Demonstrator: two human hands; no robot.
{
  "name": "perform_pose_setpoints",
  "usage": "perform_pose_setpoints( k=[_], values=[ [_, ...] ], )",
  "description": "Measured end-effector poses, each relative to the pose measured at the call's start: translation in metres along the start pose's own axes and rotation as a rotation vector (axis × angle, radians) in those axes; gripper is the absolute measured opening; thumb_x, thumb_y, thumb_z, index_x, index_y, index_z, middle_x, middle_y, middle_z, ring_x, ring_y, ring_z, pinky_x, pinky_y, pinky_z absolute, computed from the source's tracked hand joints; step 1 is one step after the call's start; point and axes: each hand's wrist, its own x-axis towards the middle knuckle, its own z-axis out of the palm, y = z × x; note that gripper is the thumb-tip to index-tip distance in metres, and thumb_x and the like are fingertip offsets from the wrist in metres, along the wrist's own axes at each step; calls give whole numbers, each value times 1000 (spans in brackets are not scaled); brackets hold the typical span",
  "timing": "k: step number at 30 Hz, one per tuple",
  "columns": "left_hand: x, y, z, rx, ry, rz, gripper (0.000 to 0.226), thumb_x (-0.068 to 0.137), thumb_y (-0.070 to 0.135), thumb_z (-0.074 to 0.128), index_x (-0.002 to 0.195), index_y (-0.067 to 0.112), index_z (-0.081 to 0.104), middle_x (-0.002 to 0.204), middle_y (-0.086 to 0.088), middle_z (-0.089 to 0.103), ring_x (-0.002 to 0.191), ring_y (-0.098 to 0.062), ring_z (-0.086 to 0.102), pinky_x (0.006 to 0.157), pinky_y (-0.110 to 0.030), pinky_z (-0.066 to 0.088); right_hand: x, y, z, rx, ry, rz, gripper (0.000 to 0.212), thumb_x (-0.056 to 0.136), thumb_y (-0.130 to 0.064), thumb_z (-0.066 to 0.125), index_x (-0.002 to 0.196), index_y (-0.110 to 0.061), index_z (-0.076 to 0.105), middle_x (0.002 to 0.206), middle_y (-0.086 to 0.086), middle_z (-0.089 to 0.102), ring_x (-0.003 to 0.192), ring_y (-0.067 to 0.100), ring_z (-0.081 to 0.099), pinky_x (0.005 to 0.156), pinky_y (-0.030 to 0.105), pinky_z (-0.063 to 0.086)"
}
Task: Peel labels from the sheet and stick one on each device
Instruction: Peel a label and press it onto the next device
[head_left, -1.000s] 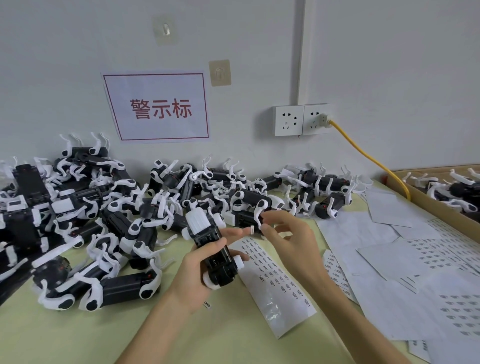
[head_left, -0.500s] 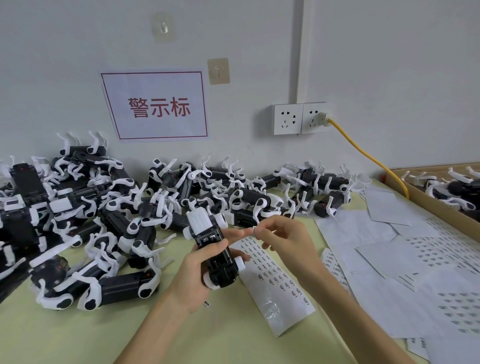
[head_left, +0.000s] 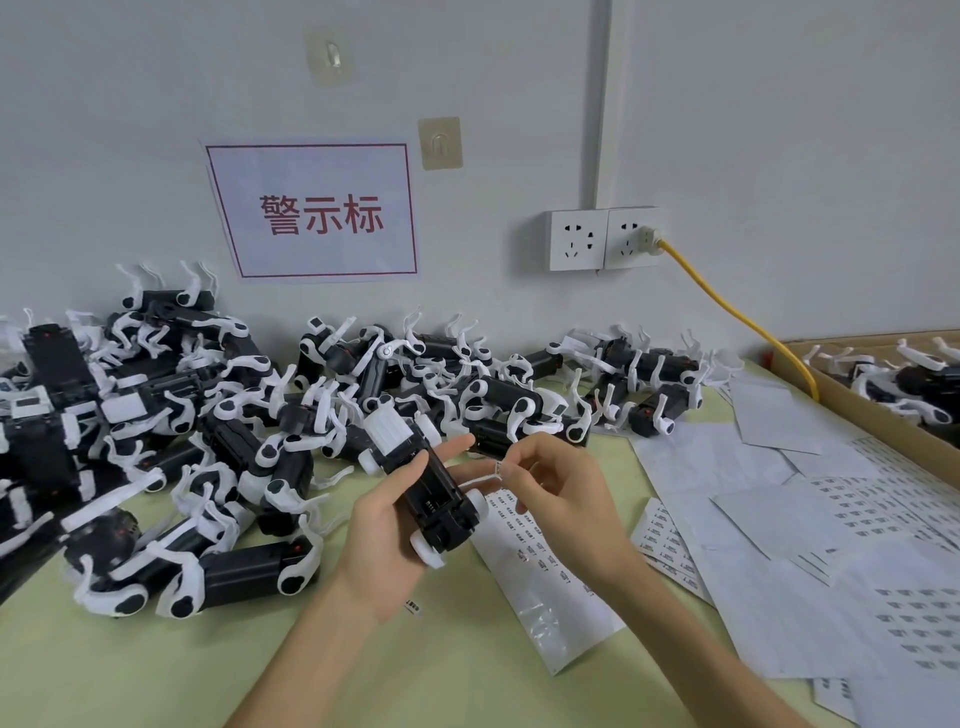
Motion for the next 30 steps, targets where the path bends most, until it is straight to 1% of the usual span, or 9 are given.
perform_pose_setpoints(
  k=[3, 6, 9, 12, 16, 20, 22, 26, 30],
  values=[
    [1, 0, -2, 38, 35, 16, 51, 101, 38, 51, 137, 5, 62, 141, -22, 60, 130, -38, 60, 118, -51, 34, 0, -3, 0, 21, 17, -8, 9, 90, -22, 65, 81, -23, 68, 73, -2, 68, 65, 18, 56, 63, 41, 46],
    [4, 2, -5, -13, 85, 37, 51, 96, 45, 51, 124, 8, 73, 137, -20, 64, 126, -38, 63, 114, -52, 39, 0, -4, -2, -1, 8, -52, 9, 90, -24, 69, 96, -31, 68, 86, -7, 71, 76, 12, 63, 70, 37, 51],
    [4, 4, -5, -63, 93, 36, 62, 96, 56, 48, 129, 8, 70, 139, -19, 63, 127, -35, 62, 115, -53, 37, -2, -1, -1, -96, -87, -81, 53, 85, -37, 74, 132, -40, 49, 107, -18, 69, 96, 9, 64, 76, 20, 49],
    [5, 4, -1, -74, 77, 11, 73, 95, 66, 42, 141, 11, 58, 141, -17, 62, 118, -28, 67, 111, -45, 35, -4, 6, 5, -194, -156, -103, 93, 75, -53, 77, 151, -42, 25, 122, -23, 61, 115, 2, 57, 88, 8, 39],
    [6, 0, 4, -90, 26, -34, 77, 91, 70, 35, 145, 19, 57, 143, -15, 61, 111, -25, 66, 102, -46, 46, -4, 13, 10, -332, -165, -172, 118, 69, -60, 82, 158, -44, 7, 138, -20, 51, 131, 1, 48, 108, 24, 41],
    [7, -3, 5, 20, -27, -79, 83, 97, 72, 18, 148, 18, 54, 148, -13, 57, 140, -28, 49, 119, -55, 26, -4, 10, 9, -292, -69, -174, 104, 72, -64, 76, 154, -52, 12, 131, -30, 51, 123, -1, 53, 98, 14, 42],
    [6, -5, 6, 72, -68, -95, 82, 99, 72, 13, 144, 22, 59, 150, -11, 56, 144, -25, 45, 122, -54, 25, -3, 8, 8, -199, -18, -160, 94, 78, -59, 77, 153, -49, 20, 126, -33, 54, 115, 0, 59, 93, 11, 45],
    [5, -6, 7, 198, -85, -52, 65, 101, 64, 32, 139, 22, 64, 146, -3, 60, 140, -17, 49, 119, -51, 31, -2, 6, 5, 1, 58, -103, 88, 80, -38, 85, 150, -41, 32, 119, -25, 63, 111, 5, 65, 91, 25, 56],
    [3, -3, 8, 452, -50, 8, 45, 98, 44, 52, 135, 23, 66, 140, 7, 65, 130, -13, 59, 103, -41, 46, 3, -2, -4, 174, 188, -7, 76, 76, -42, 84, 138, -49, 40, 122, -9, 65, 104, 10, 71, 79, 28, 60]
  ],
)
